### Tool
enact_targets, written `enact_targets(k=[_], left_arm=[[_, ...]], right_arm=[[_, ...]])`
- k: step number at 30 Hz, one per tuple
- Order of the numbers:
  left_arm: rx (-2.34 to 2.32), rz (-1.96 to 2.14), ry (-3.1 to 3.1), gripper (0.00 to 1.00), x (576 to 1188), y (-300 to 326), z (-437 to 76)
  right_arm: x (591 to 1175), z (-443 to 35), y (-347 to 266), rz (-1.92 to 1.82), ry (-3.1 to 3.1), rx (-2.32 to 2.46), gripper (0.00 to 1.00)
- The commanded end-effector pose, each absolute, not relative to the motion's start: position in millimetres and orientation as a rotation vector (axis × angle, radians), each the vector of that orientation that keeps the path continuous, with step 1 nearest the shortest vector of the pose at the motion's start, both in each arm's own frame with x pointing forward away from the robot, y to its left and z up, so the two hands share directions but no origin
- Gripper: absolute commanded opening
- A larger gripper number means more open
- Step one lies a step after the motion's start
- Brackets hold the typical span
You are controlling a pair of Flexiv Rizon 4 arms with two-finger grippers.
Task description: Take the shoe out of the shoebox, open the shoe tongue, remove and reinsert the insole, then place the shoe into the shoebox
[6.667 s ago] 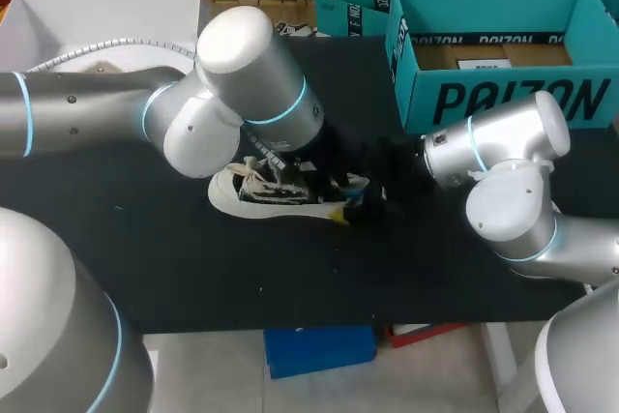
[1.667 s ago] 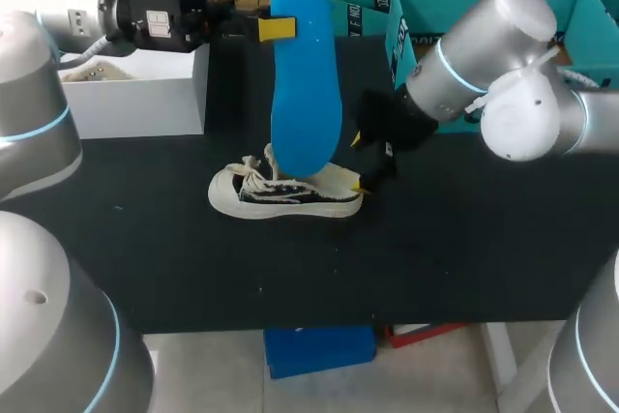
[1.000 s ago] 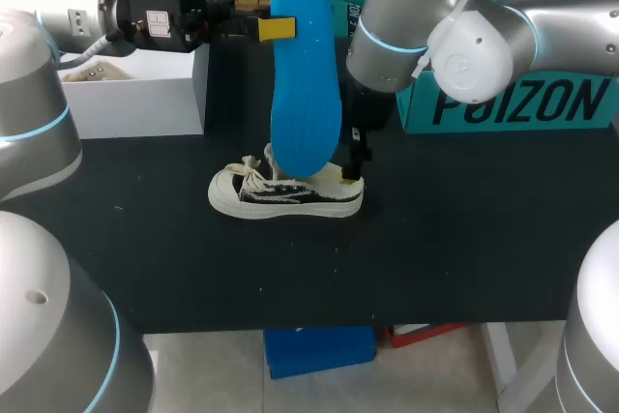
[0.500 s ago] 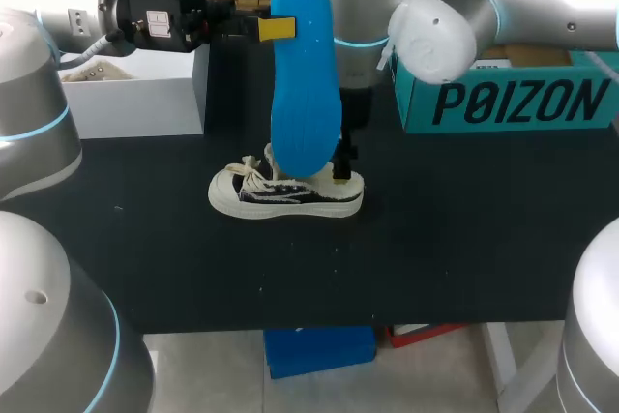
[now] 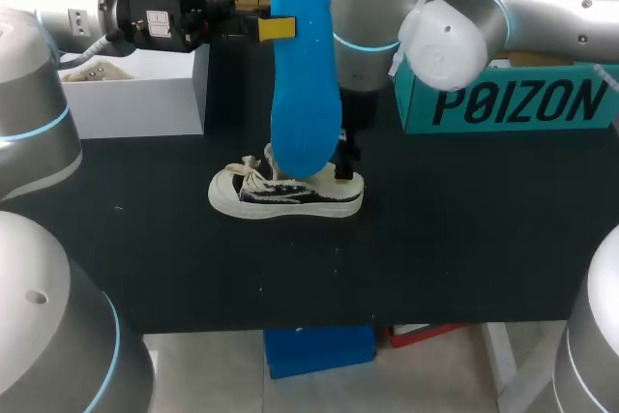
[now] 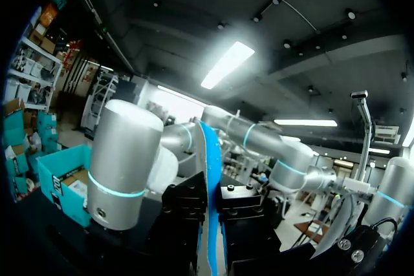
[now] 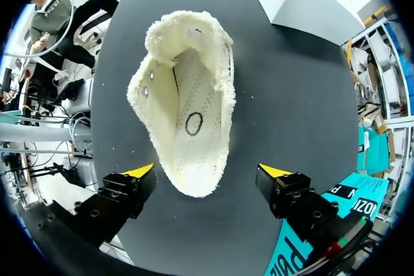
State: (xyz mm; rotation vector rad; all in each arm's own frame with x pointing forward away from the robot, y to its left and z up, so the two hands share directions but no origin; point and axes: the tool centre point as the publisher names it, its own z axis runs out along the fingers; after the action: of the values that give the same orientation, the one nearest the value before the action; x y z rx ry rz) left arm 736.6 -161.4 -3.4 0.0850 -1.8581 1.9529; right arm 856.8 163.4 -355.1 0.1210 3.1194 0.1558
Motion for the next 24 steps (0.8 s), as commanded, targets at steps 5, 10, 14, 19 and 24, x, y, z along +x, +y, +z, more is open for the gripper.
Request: enact_targets(k=[5, 10, 14, 19, 24], left_arm=[[0.089, 1.957, -1.860, 0.00, 735.3, -162.1, -4.0], [0.089, 1.957, -1.860, 0.00, 735.3, -162.1, -4.0], [0.089, 1.957, -1.860, 0.00, 735.3, -162.1, -4.0], [0.089, 1.957, -1.860, 0.00, 735.3, -162.1, -4.0], [0.089, 1.957, -1.860, 0.00, 735.3, -162.1, -4.0]], right_arm=[[847.5, -359.2, 143.4, 0.502, 3.027, 0.100, 1.00], [846.8, -362.9, 139.3, 0.721, 2.949, 0.094, 1.00], [847.5, -366.3, 134.5, 0.864, 2.883, 0.093, 1.00], [848.3, -373.6, 130.6, 1.029, 2.797, 0.107, 1.00], [849.2, -381.6, 131.0, 1.136, 2.742, 0.117, 1.00]])
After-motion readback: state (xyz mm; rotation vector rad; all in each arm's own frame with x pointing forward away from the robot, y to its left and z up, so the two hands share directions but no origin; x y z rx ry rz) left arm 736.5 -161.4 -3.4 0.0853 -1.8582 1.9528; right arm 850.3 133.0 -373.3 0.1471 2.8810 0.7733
